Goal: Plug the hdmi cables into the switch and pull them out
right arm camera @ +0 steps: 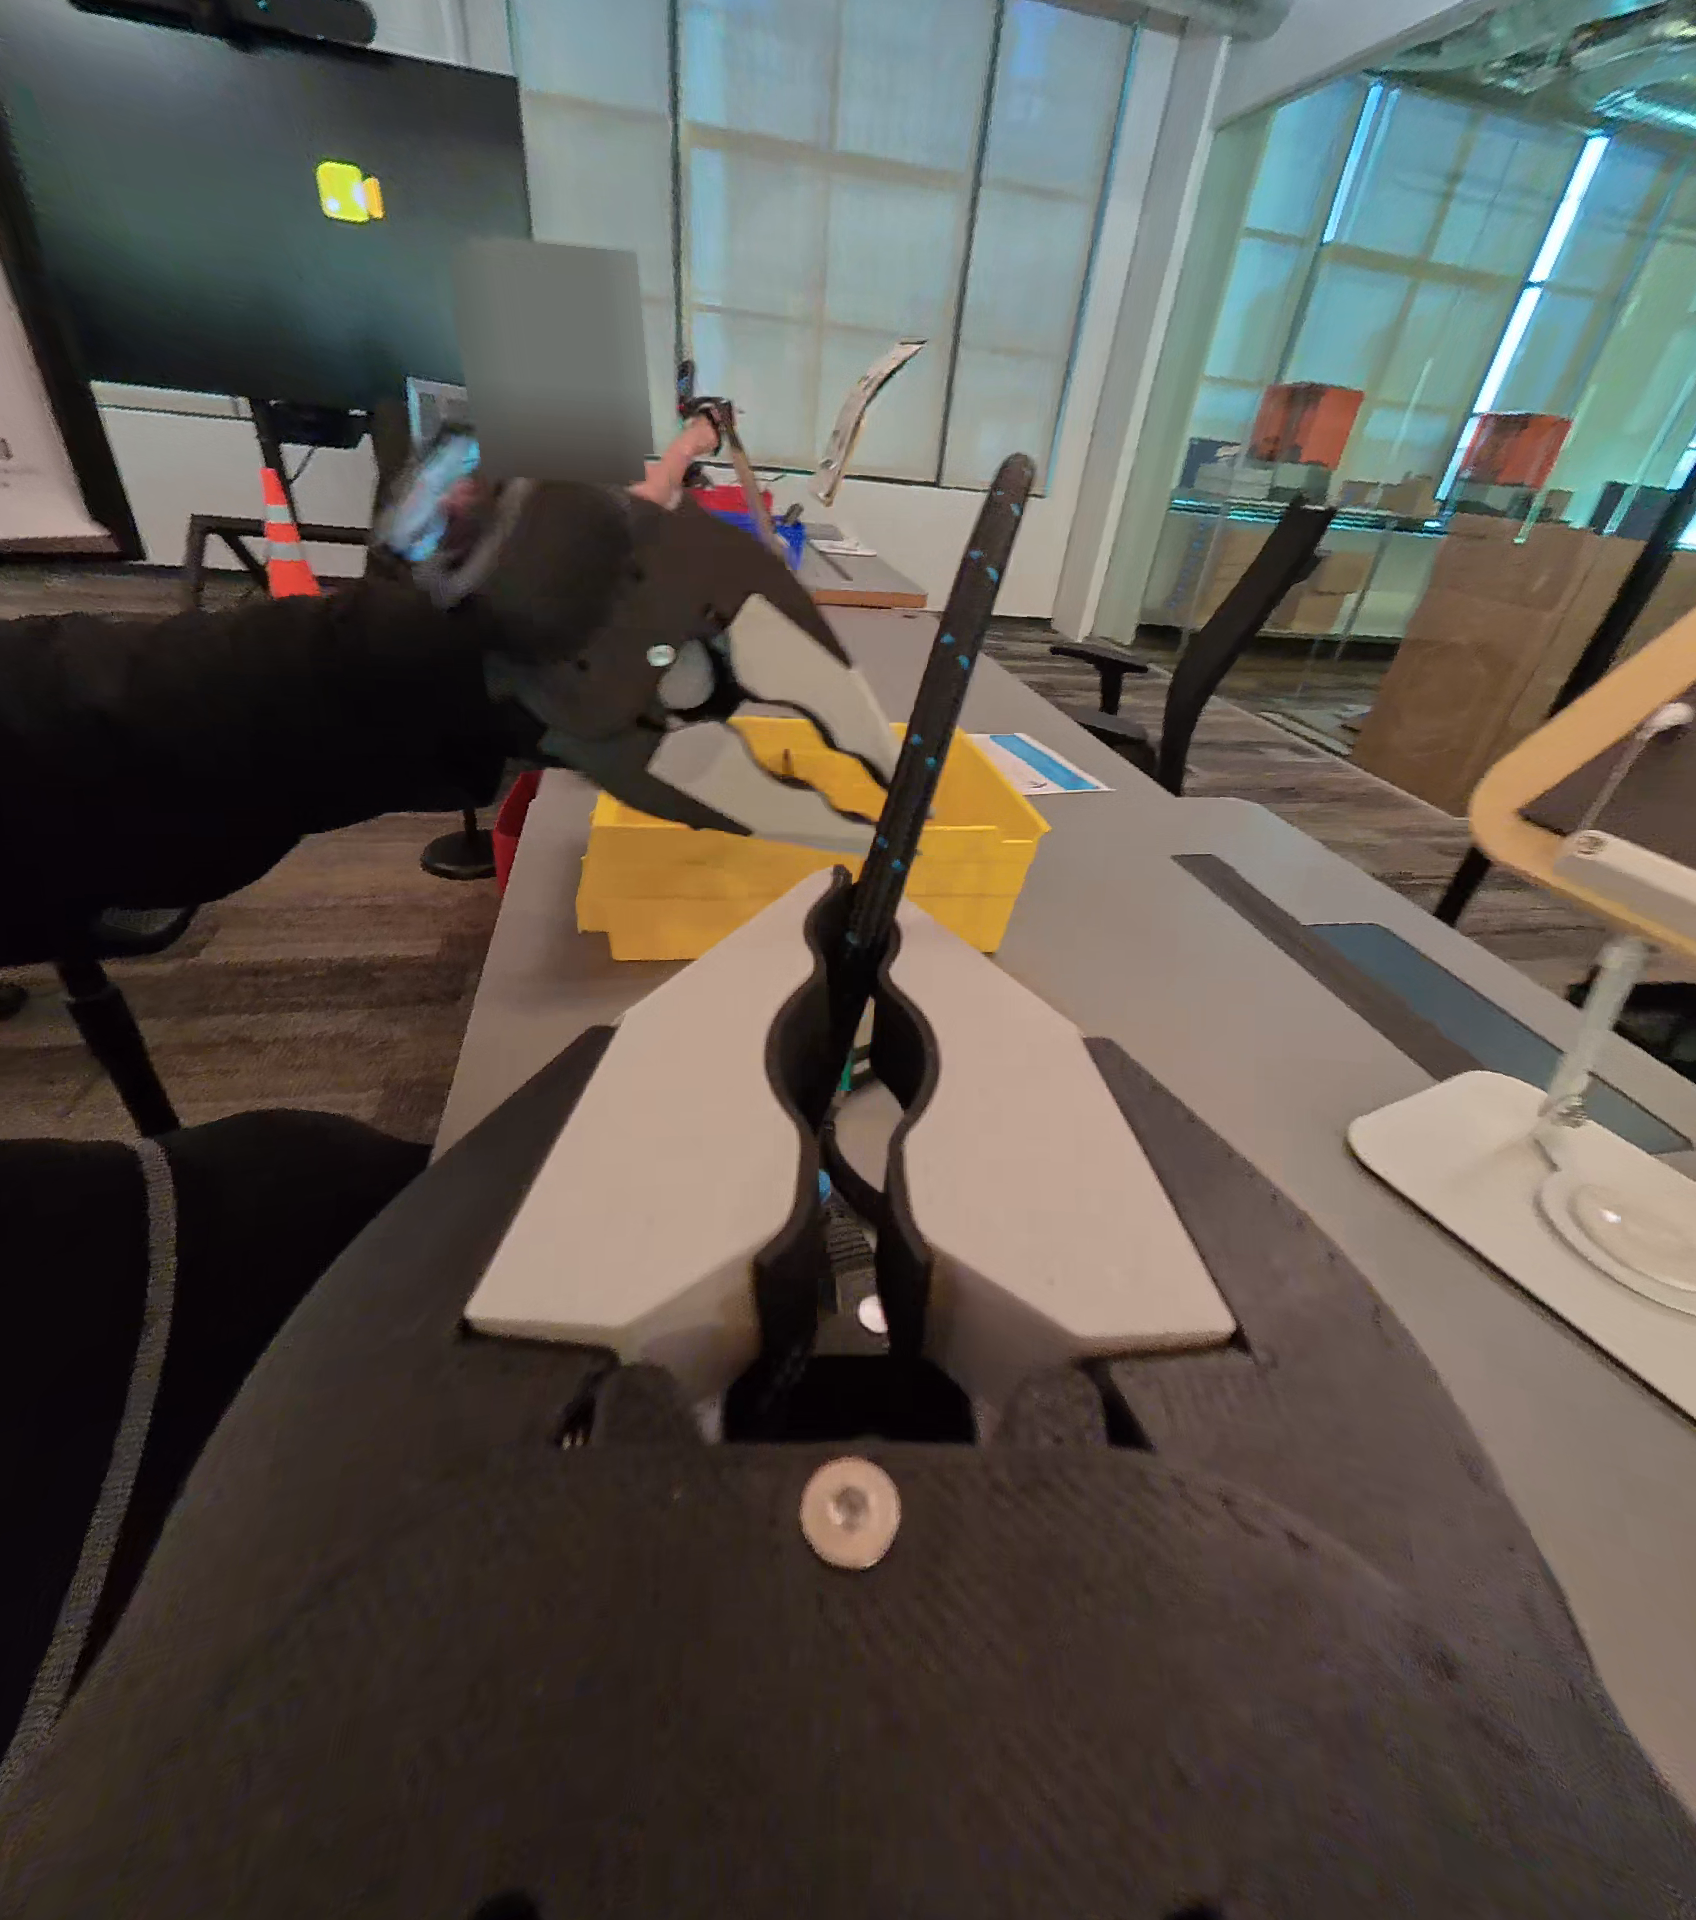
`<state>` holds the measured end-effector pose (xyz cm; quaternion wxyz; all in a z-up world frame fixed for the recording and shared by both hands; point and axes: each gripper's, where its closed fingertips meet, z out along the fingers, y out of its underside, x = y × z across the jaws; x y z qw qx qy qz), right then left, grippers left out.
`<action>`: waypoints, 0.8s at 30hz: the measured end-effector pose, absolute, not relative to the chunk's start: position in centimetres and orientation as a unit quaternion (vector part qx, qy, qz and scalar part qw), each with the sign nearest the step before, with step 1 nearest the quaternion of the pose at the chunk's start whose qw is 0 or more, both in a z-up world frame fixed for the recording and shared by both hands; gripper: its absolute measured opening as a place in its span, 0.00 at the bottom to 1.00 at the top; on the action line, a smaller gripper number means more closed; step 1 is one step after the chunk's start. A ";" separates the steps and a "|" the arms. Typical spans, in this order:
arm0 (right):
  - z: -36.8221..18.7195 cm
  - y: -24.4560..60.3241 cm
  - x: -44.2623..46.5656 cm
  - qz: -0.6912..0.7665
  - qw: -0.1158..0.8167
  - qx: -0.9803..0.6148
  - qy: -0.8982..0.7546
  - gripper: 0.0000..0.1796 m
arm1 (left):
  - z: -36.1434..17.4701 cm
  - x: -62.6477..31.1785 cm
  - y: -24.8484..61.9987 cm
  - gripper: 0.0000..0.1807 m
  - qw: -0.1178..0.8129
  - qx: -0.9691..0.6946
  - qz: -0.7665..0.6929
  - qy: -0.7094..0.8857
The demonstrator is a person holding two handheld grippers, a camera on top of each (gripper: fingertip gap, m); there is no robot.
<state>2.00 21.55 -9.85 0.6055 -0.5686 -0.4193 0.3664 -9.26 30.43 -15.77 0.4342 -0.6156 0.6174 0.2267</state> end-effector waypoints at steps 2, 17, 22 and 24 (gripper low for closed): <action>-9.1 21.8 3.2 0.365 0.615 -0.569 -0.406 0.00 | -15.3 -8.0 29.4 0.05 0.446 -0.591 0.216 0.636; -8.9 24.5 7.7 0.228 0.632 -0.636 -0.380 0.00 | -20.5 -3.4 26.0 0.05 0.328 -0.460 0.299 0.769; -9.1 24.8 7.9 0.190 0.631 -0.647 -0.384 0.00 | -22.2 -1.6 24.7 0.05 0.301 -0.423 0.302 0.800; -9.2 24.9 8.2 0.172 0.629 -0.652 -0.387 0.00 | -22.5 -1.3 24.5 0.05 0.298 -0.414 0.303 0.805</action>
